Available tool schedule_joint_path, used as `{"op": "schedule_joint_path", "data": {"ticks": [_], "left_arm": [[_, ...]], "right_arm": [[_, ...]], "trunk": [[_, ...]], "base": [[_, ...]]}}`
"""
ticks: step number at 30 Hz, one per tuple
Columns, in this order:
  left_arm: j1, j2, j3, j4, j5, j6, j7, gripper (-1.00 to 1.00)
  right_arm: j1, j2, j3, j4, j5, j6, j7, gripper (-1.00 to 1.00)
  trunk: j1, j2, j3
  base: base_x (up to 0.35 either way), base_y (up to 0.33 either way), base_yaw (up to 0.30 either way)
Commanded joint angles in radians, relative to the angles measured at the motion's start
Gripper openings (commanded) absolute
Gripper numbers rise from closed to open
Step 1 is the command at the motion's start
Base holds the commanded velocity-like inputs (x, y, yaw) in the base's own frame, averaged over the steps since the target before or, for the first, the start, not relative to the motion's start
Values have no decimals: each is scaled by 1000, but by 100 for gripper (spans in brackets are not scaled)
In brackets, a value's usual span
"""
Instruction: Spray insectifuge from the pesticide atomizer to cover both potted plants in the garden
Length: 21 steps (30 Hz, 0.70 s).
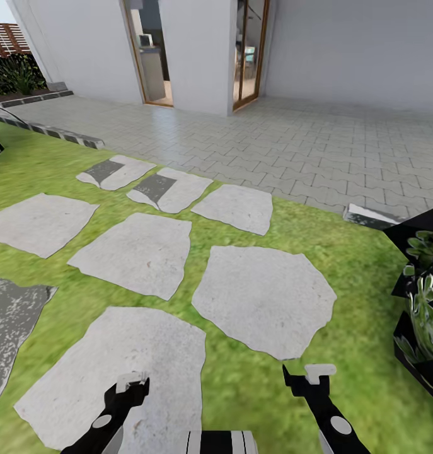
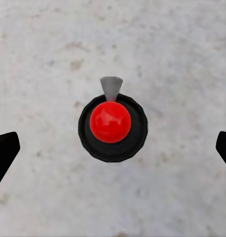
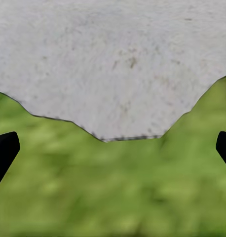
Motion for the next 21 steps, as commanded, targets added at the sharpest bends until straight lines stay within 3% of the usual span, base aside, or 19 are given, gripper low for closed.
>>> {"op": "schedule_joint_path", "data": {"ticks": [1,6,7,10,21], "left_arm": [[0,0,-2,1,10,-3,0,100],[-1,-6,-4,2,8,-10,0,100],[-1,-13,-5,3,6,-56,0,100],[-1,-15,-5,8,6,-84,0,100],[5,-11,-4,13,10,-98,0,100]], "right_arm": [[0,0,0,1,0,-3,1,100],[0,-1,0,1,0,-3,1,100],[0,-1,-1,1,0,-4,1,100],[0,-1,-1,1,0,-4,1,100],[0,-1,0,1,0,-4,1,100]], "trunk": [[0,0,-1],[0,0,-1],[0,0,-4],[2,-1,-16],[3,-2,-24]], "base": [[0,0,0],[0,0,0],[0,0,0],[0,0,0],[0,0,0]]}}
